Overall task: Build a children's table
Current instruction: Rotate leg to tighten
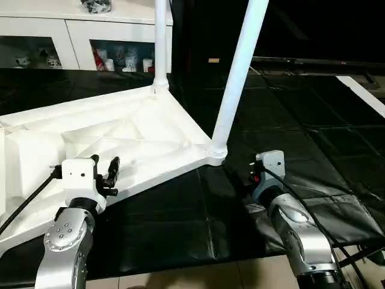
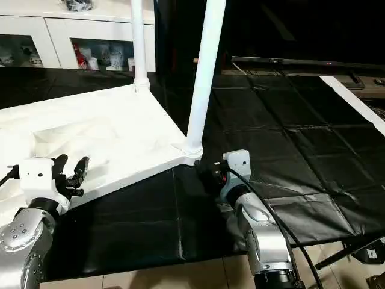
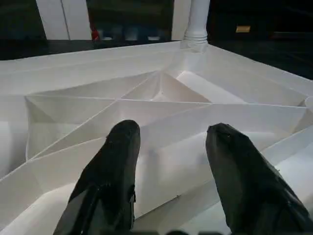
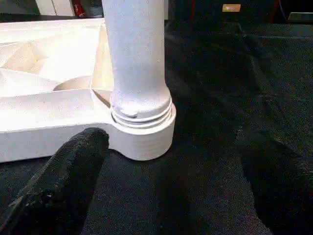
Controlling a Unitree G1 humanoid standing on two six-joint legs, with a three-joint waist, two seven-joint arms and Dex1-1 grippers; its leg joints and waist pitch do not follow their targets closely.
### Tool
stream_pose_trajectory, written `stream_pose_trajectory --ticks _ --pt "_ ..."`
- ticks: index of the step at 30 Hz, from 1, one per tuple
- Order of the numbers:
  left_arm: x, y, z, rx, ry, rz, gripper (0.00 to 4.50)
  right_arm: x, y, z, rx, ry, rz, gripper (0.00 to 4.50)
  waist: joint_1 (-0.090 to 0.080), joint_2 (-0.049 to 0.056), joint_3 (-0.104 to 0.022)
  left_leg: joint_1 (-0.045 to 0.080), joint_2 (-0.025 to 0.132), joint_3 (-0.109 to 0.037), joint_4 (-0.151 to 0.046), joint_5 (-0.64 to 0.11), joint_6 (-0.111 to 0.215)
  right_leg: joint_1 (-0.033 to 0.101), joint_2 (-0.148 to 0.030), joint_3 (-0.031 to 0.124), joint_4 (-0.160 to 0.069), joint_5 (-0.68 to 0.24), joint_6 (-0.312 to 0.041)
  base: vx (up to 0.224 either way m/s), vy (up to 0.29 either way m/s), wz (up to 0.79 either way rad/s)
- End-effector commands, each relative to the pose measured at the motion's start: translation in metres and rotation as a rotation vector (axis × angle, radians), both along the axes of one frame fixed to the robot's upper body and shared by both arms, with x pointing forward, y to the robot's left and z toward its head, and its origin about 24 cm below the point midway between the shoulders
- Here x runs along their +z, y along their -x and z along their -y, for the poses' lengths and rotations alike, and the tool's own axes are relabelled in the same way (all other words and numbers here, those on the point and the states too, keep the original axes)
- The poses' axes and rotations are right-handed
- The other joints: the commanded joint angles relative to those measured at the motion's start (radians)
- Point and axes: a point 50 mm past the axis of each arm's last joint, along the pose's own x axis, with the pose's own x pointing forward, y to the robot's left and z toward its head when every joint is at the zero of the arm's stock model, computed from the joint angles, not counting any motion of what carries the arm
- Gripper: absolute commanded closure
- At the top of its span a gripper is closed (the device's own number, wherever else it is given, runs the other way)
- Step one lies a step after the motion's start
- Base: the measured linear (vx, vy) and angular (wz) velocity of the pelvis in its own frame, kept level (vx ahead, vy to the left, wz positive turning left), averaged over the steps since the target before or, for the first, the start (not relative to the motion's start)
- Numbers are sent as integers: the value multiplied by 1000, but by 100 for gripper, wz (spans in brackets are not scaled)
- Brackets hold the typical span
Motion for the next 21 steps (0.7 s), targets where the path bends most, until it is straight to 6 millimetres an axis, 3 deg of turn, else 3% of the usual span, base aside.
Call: stream_pose_trajectory --ticks 1,21 --pt "0 0 1 -6 2 7 203 4 -2 1 8 4 10 0 2 15 -55 2 41 -17 -77 -203 1 45 -73 80 -74 -228 -65 0 0 0" --pt "0 0 1 -6 2 7 203 4 -2 1 8 4 10 0 2 15 -55 2 41 -17 -76 -204 0 45 -73 80 -75 -228 -66 0 0 0"
